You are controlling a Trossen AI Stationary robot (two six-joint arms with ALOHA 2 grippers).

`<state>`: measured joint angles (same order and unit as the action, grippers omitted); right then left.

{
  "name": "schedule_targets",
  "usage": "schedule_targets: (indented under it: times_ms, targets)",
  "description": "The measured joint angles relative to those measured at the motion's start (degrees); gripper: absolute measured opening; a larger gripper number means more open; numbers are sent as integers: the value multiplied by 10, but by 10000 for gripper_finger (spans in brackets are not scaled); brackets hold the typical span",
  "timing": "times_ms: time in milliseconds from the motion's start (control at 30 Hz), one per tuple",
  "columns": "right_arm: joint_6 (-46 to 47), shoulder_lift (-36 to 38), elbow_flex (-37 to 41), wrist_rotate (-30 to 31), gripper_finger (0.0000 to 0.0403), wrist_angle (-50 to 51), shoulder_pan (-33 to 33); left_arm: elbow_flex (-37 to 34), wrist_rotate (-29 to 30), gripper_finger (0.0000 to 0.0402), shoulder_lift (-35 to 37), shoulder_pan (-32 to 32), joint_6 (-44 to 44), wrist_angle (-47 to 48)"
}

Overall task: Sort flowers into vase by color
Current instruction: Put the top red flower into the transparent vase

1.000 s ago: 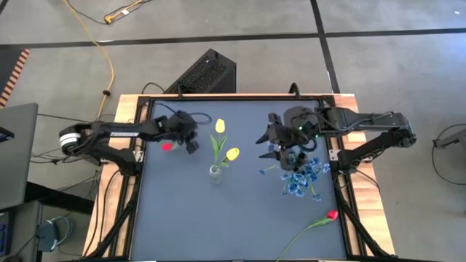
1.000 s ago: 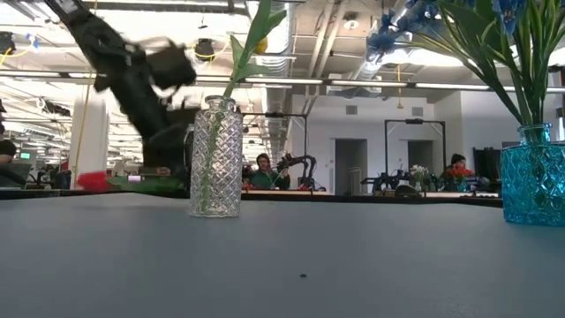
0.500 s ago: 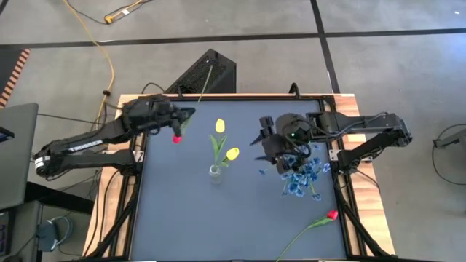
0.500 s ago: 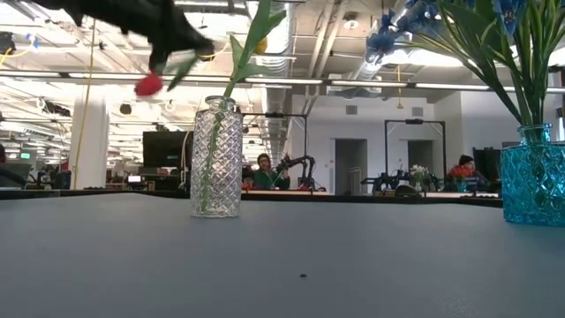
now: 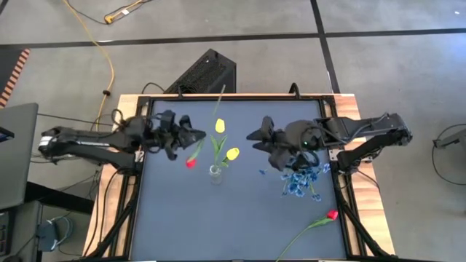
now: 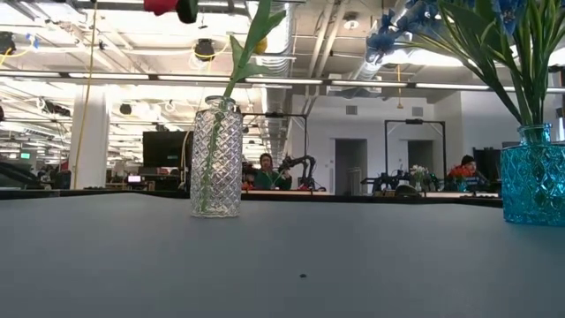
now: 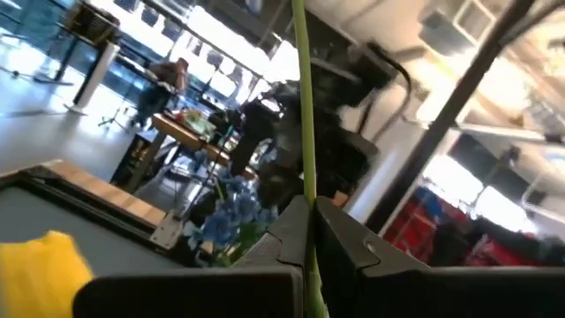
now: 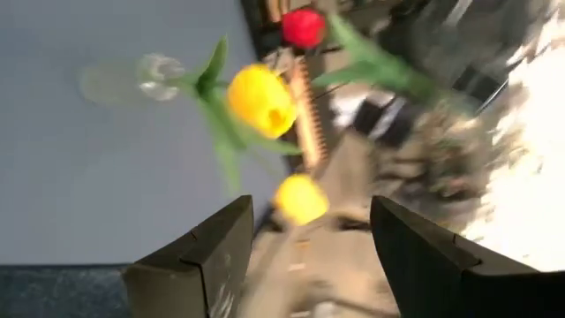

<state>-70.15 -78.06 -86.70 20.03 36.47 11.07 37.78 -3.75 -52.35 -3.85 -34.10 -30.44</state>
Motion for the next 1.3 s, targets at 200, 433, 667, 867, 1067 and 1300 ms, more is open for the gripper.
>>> schedule_targets:
  times_ms: [200,433,667,867,1067,1300]
  targets:
    - [-110,0,0,49,254,-115,35,0,56,0,-65,28,-7,-44]
    - [-275,0,0,55,254,-169,15,32,55,0,-97,27,-25,-46]
    - [-323,-26,-1,45,254,-252,-49,64,51,0,-107,30,-22,-9]
    - [-362,-42,0,39,236,-268,-60,65,68,0,-106,30,-26,2]
    - [-364,-59,0,40,192,-287,-82,65,66,0,-106,30,-30,2]
    - [-363,-75,0,40,134,-299,-106,65,60,0,-106,30,-33,16]
